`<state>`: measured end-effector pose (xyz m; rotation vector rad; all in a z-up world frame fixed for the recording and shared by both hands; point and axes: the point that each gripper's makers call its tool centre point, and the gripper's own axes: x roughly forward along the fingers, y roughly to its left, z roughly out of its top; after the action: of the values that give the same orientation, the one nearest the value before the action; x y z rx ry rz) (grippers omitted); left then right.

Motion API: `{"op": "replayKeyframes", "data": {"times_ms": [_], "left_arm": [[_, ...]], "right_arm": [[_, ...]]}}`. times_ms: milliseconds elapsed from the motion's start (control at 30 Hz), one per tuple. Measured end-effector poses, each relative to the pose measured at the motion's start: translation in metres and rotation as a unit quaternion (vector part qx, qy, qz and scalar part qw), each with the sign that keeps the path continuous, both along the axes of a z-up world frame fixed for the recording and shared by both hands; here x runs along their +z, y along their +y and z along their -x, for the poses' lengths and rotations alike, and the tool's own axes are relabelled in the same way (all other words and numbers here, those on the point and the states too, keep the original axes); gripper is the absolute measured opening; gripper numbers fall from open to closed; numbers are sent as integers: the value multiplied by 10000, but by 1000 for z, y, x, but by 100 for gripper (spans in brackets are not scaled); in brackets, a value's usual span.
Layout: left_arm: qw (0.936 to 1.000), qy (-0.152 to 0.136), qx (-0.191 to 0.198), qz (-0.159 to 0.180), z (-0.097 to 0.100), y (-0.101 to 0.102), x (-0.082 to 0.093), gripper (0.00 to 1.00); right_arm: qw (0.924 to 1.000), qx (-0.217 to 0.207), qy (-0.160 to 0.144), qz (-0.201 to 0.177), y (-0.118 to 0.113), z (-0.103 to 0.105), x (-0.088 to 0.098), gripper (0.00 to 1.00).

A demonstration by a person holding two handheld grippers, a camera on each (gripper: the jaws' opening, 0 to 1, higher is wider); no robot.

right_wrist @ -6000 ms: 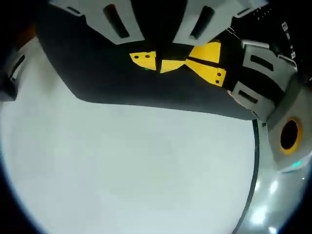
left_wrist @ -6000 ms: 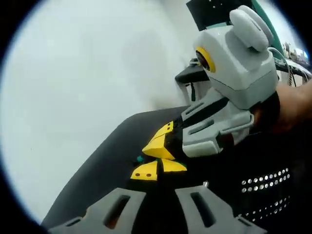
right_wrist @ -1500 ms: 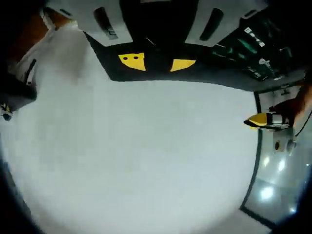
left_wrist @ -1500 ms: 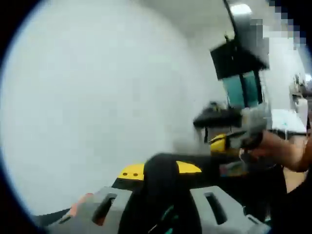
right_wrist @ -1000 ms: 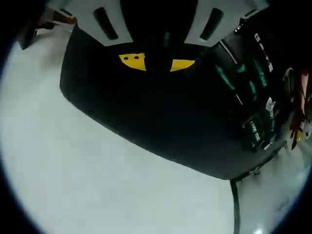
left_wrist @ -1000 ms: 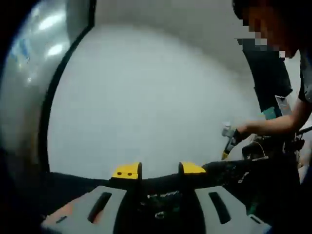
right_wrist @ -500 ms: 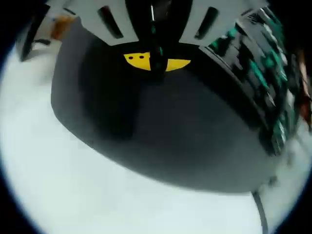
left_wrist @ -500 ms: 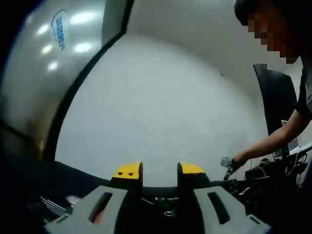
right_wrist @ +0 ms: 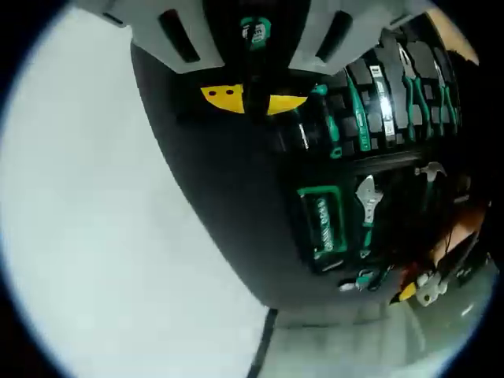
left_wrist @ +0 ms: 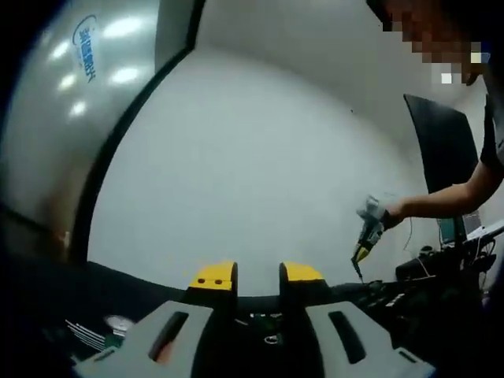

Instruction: Pick up the tools and put them into their designated positions in the toolbox.

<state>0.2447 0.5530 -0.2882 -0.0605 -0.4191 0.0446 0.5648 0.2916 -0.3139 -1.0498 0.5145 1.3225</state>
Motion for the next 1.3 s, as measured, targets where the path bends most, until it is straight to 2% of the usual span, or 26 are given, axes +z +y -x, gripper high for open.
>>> {"op": "replayKeyframes", "data": {"times_ms": [67,167,233,300,433,467,533,600,667,733,767,800,867,900,933,967,1000,1067,1100,1133,1167,1200,1233,1267,1300], "left_arm": [[10000,24,13,-61,0,-1,-1,18],[9999,59,-7,-111,-2,-4,-2,17],[9998,131,-10,-139,-4,-4,-4,17],[9996,194,9,-180,-5,-3,-6,13],[9995,223,51,-196,-6,-3,-7,13],[9995,219,68,-221,-5,-4,-6,13],[9992,212,117,-313,-5,-6,-6,14],[9991,206,115,-340,-5,-5,-6,14],[9989,254,130,-383,-6,-5,-7,14],[9988,266,123,-387,-7,-5,-8,14],[9988,266,113,-383,-7,-6,-8,14],[9988,260,119,-390,-7,-6,-7,14],[9987,274,128,-400,-8,-6,-8,14],[9986,295,134,-408,-9,-6,-9,14],[9986,310,142,-416,-9,-6,-9,14],[9985,321,153,-427,-9,-6,-10,14],[9983,336,165,-439,-10,-6,-10,14],[9981,361,177,-458,-10,-6,-11,14],[9981,369,182,-464,-10,-6,-11,14],[9980,380,183,-467,-10,-6,-12,14],[9979,405,185,-470,-11,-6,-13,14],[9978,423,194,-475,-12,-6,-13,14],[9976,448,206,-482,-12,-6,-14,14],[9975,464,209,-484,-13,-6,-15,14],[9973,486,223,-496,-13,-6,-16,14]], "right_arm": [[9995,280,24,119,11,4,-8,6],[9960,474,-297,699,10,0,-32,6],[9965,455,-206,672,18,6,-44,6],[9943,632,-330,796,23,8,-51,6],[9930,624,-316,951,34,13,-69,6],[9937,527,-313,936,35,12,-72,6],[9959,386,-106,813,35,15,-78,8],[9974,181,551,419,37,31,-74,12],[9941,-270,1033,-169,45,15,-56,14],[9920,-516,904,-713,39,-1,-32,11],[9907,-644,863,-830,34,-10,-28,7],[9921,-699,691,-783,27,-24,-27,1],[9924,-779,534,-790,17,-35,-34,0],[9912,-903,556,-796,12,-40,-39,0],[9872,-1136,798,-788,7,-40,-48,0],[9860,-1161,927,-757,4,-32,-56,0],[9887,-1039,845,-675,1,-31,-66,0],[9962,-774,293,-252,-12,-38,-79,0],[9964,-776,249,-243,-13,-39,-84,0],[9955,-863,331,-213,-14,-35,-91,0],[9944,-876,181,-571,-6,-39,-81,0],[9930,-971,445,-507,-10,-30,-83,0],[9876,-1185,858,-569,-8,-21,-86,0],[9844,-1263,1077,-589,-7,-22,-88,0],[9853,-1220,1096,-477,-9,-21,-94,0]]}}
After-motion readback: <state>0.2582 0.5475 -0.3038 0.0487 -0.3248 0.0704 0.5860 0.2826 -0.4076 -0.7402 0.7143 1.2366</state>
